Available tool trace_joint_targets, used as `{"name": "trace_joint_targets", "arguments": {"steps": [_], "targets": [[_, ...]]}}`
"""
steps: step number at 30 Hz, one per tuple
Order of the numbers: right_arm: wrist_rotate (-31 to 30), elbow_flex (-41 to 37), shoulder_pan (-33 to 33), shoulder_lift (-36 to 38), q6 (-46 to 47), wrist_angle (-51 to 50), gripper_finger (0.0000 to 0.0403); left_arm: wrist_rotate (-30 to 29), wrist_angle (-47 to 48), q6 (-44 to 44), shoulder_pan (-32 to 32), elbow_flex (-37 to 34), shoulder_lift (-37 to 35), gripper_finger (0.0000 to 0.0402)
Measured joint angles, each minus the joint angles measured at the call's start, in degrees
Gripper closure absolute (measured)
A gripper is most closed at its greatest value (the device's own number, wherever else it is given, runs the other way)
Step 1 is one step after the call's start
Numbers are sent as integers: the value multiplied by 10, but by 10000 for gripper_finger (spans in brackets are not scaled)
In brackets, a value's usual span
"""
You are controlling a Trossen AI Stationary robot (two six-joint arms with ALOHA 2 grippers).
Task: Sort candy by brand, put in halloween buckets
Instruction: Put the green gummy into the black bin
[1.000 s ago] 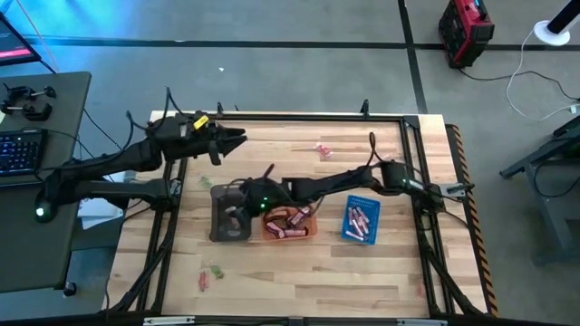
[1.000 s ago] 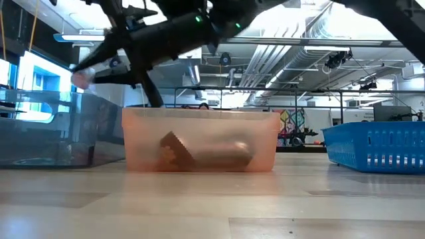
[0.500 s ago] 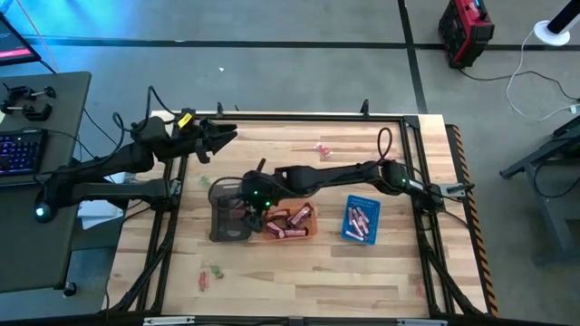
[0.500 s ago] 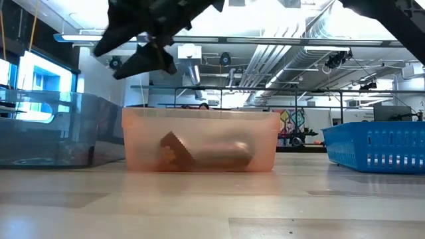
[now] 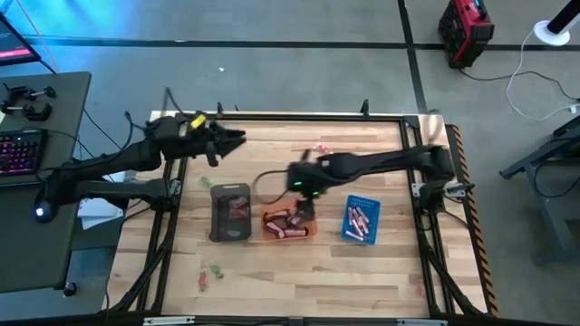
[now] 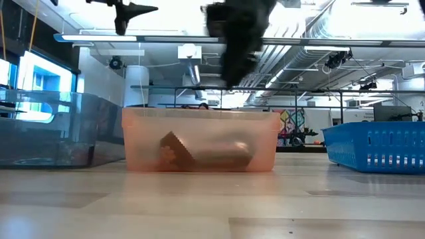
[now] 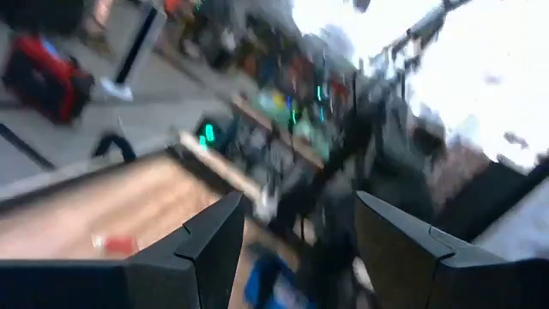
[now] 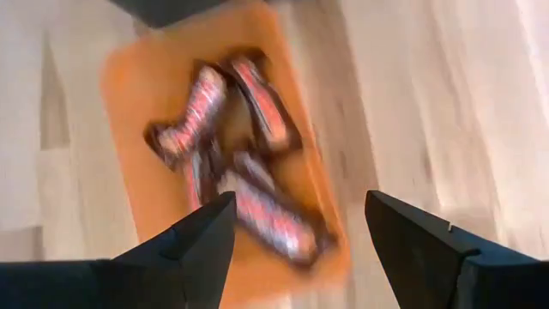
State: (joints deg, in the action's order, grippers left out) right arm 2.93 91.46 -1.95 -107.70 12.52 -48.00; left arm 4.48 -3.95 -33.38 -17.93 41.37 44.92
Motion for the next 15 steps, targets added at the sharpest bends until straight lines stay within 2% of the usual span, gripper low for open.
{"name": "trace_joint_targets", "arguments": {"steps": [2, 5, 9, 12, 15], "targets": [[-1, -91, 2, 71, 56, 43, 151, 24, 65, 16, -1, 21, 29, 199], [-10, -212, -1, 165, 163, 118, 151, 20, 307, 85, -24, 111, 98, 203], [-22, -334, -14, 255, 294, 232, 151, -77, 636, 181, -58, 231, 198, 208], [-48, -398, -27, 292, 356, 308, 151, -114, 786, 223, -82, 238, 253, 209], [-59, -439, -33, 303, 393, 369, 151, -117, 855, 278, -107, 206, 289, 210]]}}
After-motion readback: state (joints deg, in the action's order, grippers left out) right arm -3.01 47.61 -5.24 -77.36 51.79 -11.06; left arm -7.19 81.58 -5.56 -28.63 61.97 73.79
